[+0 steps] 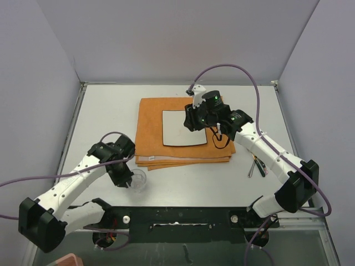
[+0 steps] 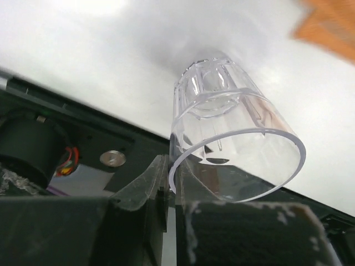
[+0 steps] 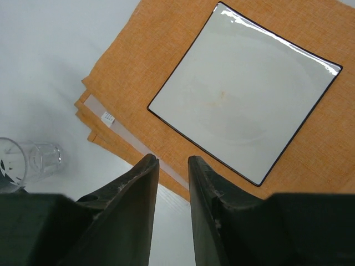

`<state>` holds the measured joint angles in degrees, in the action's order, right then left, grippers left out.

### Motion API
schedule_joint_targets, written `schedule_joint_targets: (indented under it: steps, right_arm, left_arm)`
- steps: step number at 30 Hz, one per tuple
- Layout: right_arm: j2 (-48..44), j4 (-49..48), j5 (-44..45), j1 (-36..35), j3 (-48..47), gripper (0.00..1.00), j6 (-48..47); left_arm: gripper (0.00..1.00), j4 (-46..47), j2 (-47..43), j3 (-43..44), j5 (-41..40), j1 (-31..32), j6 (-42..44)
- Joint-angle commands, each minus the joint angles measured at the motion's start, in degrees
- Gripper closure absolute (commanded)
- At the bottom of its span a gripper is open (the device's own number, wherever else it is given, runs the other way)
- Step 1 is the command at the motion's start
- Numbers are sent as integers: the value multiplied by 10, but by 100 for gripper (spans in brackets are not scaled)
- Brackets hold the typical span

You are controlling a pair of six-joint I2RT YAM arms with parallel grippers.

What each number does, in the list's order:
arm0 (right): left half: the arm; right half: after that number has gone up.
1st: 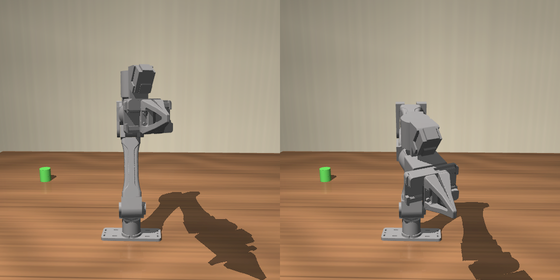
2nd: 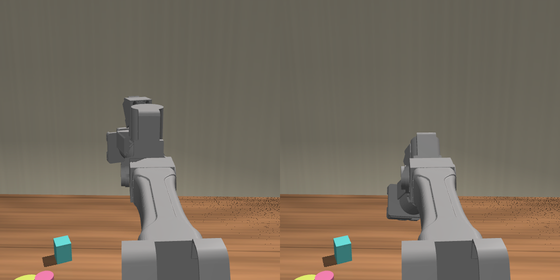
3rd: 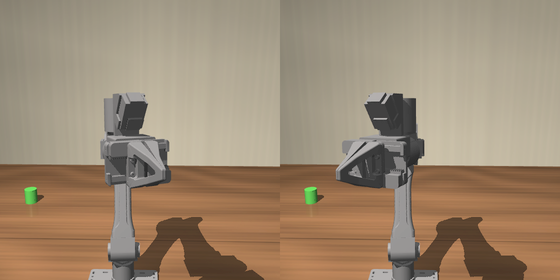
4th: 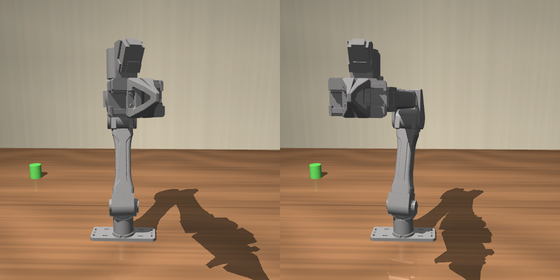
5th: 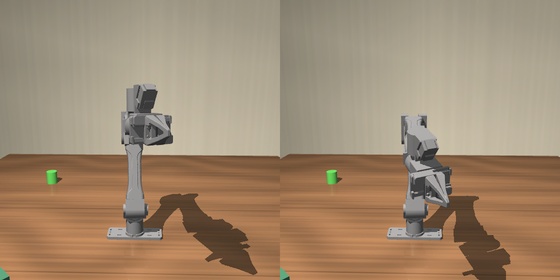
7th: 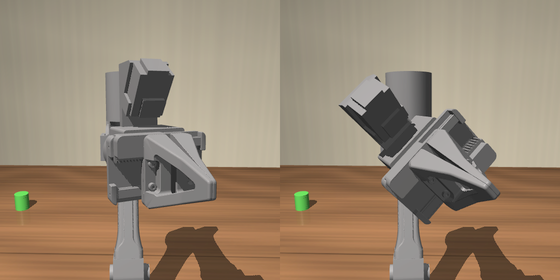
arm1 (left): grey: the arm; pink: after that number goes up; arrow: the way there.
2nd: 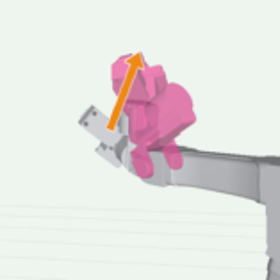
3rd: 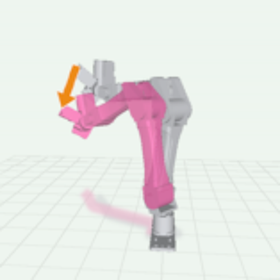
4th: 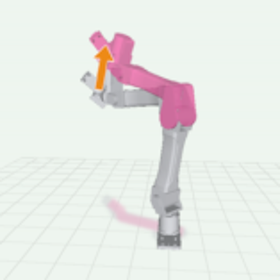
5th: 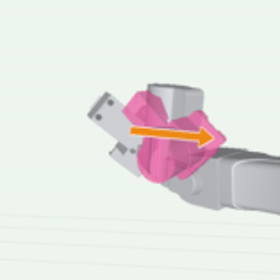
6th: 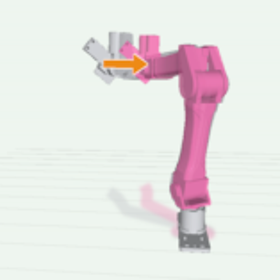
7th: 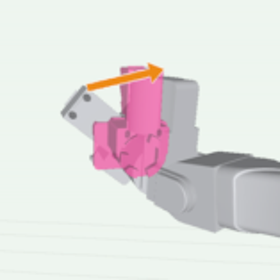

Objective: Set the dinner table for one person
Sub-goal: Pick up the cup at the center of the board, then place the cup on the napkin.

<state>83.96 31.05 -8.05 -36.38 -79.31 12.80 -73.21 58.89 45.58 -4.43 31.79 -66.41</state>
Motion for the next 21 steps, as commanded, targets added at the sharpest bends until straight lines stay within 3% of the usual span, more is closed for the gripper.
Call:
schedule_joint_targets:
  steps: [1, 4, 10, 21]
  right_arm:
    - [-24, -3, 69, 12, -1, 71, 10]
    - [-14, 20, 124, 29, -6, 66, 36]
    - [-4, 46, 170, 77, -22, 54, 61]
    - [20, 71, 229, 118, -44, 50, 107]
  left_arm:
    - [100, 108, 98, 175, -54, -3, 108]
    - [100, 140, 199, 304, -53, -10, 190]
    - [100, 177, 375, 519, -39, -37, 260]
    - [100, 202, 637, 750, -4, -37, 283]
